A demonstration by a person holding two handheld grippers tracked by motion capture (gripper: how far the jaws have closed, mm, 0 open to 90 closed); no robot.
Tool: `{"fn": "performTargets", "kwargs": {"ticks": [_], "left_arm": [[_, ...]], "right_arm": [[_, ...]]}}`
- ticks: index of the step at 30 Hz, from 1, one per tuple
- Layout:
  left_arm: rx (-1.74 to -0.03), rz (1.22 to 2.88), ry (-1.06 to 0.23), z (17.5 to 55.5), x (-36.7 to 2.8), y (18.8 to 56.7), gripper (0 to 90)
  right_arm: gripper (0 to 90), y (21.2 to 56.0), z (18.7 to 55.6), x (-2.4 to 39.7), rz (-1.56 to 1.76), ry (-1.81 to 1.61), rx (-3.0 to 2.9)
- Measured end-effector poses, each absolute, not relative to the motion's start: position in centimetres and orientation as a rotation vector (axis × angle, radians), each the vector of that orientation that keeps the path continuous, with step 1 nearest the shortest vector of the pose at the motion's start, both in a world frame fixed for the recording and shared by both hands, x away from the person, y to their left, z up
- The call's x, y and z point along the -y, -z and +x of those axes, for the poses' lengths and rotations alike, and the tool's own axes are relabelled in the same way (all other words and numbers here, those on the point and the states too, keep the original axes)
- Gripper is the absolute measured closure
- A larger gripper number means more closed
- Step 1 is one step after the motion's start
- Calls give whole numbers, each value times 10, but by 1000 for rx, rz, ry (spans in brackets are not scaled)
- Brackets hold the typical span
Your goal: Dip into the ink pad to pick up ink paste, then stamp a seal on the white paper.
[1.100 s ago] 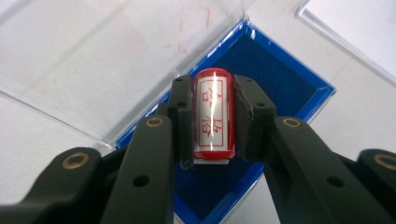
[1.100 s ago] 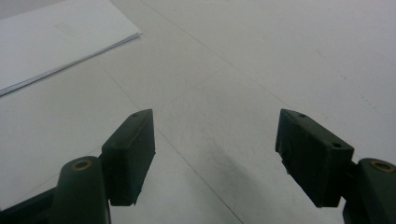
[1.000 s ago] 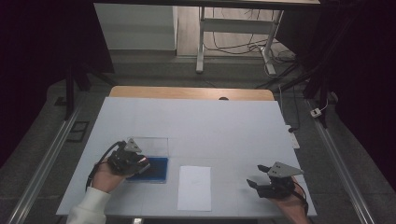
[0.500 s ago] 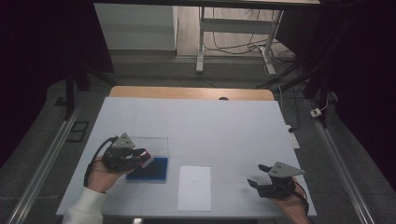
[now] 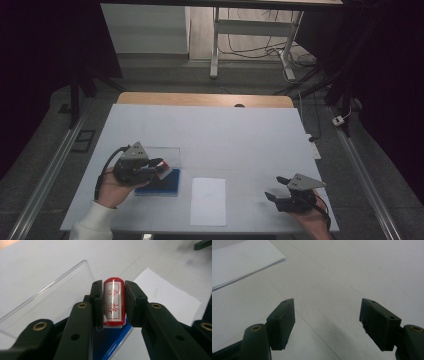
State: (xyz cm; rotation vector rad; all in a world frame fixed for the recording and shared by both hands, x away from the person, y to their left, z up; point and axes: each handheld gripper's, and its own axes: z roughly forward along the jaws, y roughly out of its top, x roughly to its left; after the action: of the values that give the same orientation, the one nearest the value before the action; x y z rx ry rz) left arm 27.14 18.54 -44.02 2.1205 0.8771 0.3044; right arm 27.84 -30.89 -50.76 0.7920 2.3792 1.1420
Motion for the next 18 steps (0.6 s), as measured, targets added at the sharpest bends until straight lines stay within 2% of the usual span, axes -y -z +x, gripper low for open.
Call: {"fn": "performTargets", "kwargs": {"ticks": [18], "left_arm": [[-791, 2103, -276, 268, -161, 437, 700]], "right_arm": [[287, 508, 278, 308, 795, -1141, -2384]]}}
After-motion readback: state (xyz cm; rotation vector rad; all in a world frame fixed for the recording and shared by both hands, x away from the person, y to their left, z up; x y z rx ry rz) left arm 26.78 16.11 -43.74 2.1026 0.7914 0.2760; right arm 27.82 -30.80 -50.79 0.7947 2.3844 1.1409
